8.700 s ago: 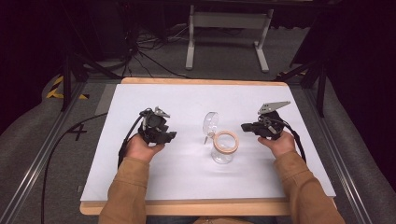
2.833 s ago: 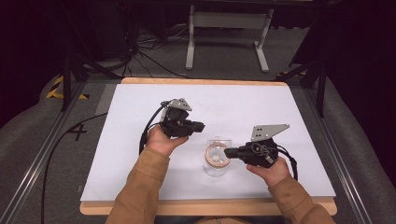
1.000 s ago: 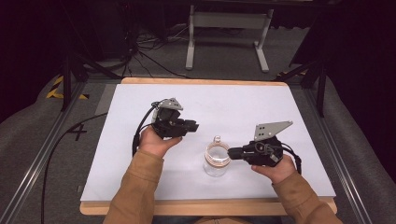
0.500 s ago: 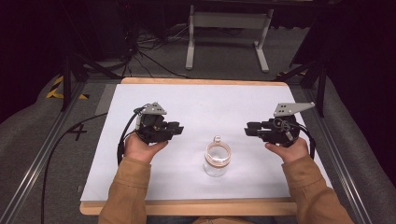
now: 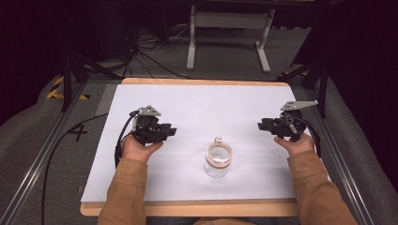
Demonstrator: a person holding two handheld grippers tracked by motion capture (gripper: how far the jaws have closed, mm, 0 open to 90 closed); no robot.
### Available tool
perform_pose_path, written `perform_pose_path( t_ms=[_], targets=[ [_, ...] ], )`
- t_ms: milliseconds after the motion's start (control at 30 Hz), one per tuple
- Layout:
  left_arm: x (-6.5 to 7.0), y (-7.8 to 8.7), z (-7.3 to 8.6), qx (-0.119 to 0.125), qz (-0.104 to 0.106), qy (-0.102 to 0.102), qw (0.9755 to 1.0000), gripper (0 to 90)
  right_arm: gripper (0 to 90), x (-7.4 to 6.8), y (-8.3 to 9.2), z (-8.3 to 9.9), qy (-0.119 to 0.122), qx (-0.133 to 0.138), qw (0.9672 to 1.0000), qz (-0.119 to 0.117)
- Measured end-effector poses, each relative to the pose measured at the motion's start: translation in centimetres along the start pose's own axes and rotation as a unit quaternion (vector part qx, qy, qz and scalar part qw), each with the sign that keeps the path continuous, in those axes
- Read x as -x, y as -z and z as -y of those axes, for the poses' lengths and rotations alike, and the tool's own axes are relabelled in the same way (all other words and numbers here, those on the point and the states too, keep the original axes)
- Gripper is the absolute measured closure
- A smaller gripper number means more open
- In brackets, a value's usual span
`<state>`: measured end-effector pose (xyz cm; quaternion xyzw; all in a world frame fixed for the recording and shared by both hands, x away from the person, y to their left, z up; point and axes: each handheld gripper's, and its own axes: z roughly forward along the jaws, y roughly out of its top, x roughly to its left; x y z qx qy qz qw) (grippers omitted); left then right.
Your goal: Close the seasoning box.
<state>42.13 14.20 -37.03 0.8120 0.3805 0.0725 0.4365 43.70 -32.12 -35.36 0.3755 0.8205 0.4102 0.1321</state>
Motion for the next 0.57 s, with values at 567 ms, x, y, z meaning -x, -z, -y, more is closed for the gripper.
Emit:
perform_pose_path(
  t_ms=[567],
  targets=[
    [-1.9,-2.2,1.3,-0.034,-0.01,0.03,0.9989,60.8,60.1,1.7,-4.2,3.3,-0.033,-0.068,0.9971,0.011]
  ],
)
